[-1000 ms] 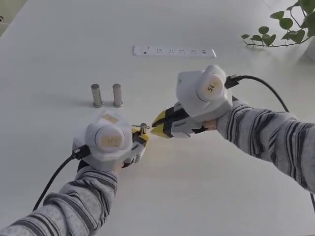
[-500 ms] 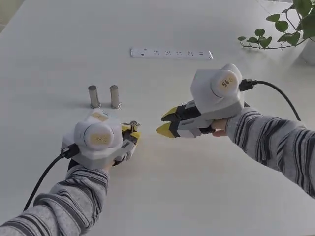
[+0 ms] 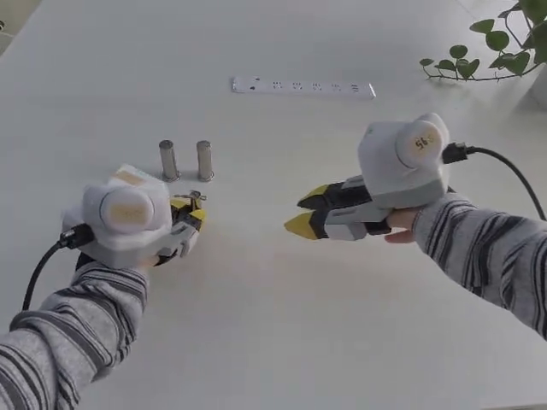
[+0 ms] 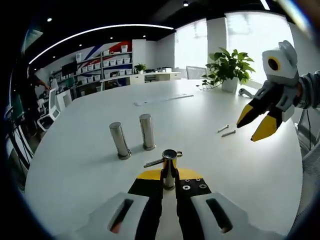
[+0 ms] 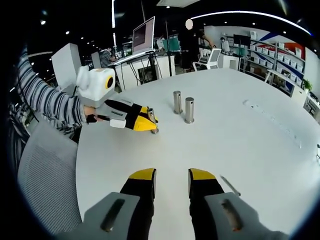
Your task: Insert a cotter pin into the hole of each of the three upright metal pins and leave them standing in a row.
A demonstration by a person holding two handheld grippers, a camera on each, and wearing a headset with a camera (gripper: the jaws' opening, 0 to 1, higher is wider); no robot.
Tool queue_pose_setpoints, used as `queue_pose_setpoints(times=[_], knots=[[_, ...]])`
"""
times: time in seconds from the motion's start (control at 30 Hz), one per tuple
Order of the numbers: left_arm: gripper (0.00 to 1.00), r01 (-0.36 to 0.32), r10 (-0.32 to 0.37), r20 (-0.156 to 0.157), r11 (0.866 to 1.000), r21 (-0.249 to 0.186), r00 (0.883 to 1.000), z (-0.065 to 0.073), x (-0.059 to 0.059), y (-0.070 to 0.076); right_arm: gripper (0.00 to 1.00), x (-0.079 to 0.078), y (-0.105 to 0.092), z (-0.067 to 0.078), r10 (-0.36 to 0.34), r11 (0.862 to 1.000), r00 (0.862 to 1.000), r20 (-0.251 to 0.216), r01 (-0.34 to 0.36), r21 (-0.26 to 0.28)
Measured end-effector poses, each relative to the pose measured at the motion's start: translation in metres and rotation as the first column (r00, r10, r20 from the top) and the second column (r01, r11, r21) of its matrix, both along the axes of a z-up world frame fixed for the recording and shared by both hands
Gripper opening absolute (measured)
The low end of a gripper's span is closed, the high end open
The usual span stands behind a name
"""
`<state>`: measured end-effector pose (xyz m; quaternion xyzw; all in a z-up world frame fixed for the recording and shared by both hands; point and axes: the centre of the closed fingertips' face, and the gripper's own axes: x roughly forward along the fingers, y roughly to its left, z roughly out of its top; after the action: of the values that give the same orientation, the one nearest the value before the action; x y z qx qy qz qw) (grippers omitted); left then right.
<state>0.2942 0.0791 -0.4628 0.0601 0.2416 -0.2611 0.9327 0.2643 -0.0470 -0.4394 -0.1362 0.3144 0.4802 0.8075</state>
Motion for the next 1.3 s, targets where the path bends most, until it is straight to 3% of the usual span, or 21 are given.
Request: queue_pose_setpoints(times=[0.33,0.7,0.93,1.3], knots=[[0.05,-0.047,0.047,-0.011,0.999,-0.008,0.999,-0.004,0.002,0.016,0.21,-0.006,0.001,0.002,-0.013,1.000,1.000,-0.006,0.013,0.002],[0.06,-0.034,0.034,0.006,0.999,0.004,0.999,-0.005,0.002,0.017,0.21,-0.007,0.003,-0.001,-0.015,1.000,1.000,-0.014,0.015,0.003],[0.06,-0.045,0.045,-0.010,0.999,-0.001,0.999,-0.008,0.002,0.018,0.22,-0.004,0.002,-0.002,-0.018,1.000,1.000,-0.017,0.018,0.002],[0.19,-0.057,0.057,-0.035,0.998,-0.011,0.998,-0.013,-0.003,0.025,0.23,0.000,0.001,-0.003,-0.026,1.000,1.000,-0.014,0.026,0.012]])
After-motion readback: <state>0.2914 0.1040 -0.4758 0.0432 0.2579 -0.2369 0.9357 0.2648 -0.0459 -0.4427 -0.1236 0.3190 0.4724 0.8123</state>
